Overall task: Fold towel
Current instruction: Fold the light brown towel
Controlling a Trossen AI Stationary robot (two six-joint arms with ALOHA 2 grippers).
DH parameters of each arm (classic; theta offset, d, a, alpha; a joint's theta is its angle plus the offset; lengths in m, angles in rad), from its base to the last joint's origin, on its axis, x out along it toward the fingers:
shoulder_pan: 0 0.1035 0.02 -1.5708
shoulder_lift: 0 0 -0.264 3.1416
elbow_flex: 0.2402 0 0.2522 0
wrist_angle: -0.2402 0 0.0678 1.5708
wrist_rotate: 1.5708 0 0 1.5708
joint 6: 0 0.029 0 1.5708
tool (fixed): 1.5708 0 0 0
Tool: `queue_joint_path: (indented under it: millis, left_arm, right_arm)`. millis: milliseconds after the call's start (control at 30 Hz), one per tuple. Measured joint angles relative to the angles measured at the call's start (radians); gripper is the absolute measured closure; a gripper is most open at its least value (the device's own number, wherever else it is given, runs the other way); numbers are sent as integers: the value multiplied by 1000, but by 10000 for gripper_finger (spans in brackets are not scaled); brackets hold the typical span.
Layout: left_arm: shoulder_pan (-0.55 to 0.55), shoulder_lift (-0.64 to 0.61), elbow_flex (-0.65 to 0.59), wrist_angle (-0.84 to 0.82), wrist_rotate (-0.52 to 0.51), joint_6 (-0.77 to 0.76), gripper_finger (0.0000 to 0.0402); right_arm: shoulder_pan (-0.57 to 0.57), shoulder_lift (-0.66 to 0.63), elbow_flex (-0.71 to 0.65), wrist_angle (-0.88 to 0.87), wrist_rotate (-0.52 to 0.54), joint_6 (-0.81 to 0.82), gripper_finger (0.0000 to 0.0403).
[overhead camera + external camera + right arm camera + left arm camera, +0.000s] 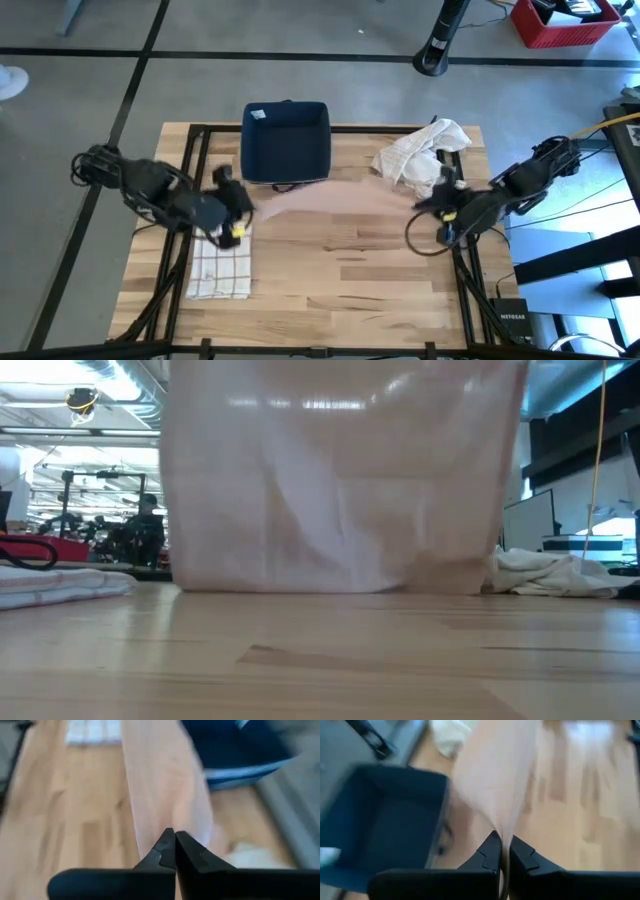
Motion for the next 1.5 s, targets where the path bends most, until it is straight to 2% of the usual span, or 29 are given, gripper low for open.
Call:
queue_joint_path:
  millis: [167,233,400,567,700,800,933,1033,1133,1333,1500]
  left_arm:
    - [-79,28,-77,32,92,-137,399]
    - [-113,34,-117,58,114,-199,399]
    - [-190,52,-257,181,121,-323,399]
    - [-225,88,-418,442,125,-365,399]
    - [-248,153,-506,613,155,-351,399]
    - [-264,211,-544,662,215,-383,399]
    - [-281,296,-554,662,282,-432,399]
    - [-282,331,-554,659,321,-426,399]
    - [-268,341,-554,626,316,-390,399]
    - [-209,334,-554,500,132,-364,399]
    - [-158,334,-554,437,32,-353,399]
  right_arm:
    - [7,0,-170,186,-212,102,402]
    - [39,0,-236,274,-255,145,402]
    - [167,28,-379,459,-265,305,402]
    - [293,99,-467,579,-248,495,402]
    - [352,179,-507,663,-239,557,402]
    - [370,243,-516,706,-284,598,402]
    - [386,309,-516,733,-289,621,402]
    - [385,335,-516,752,-266,597,402]
    - [373,340,-516,731,-170,552,402]
    - [313,340,-516,605,37,532,402]
    - [249,340,-516,510,121,533,402]
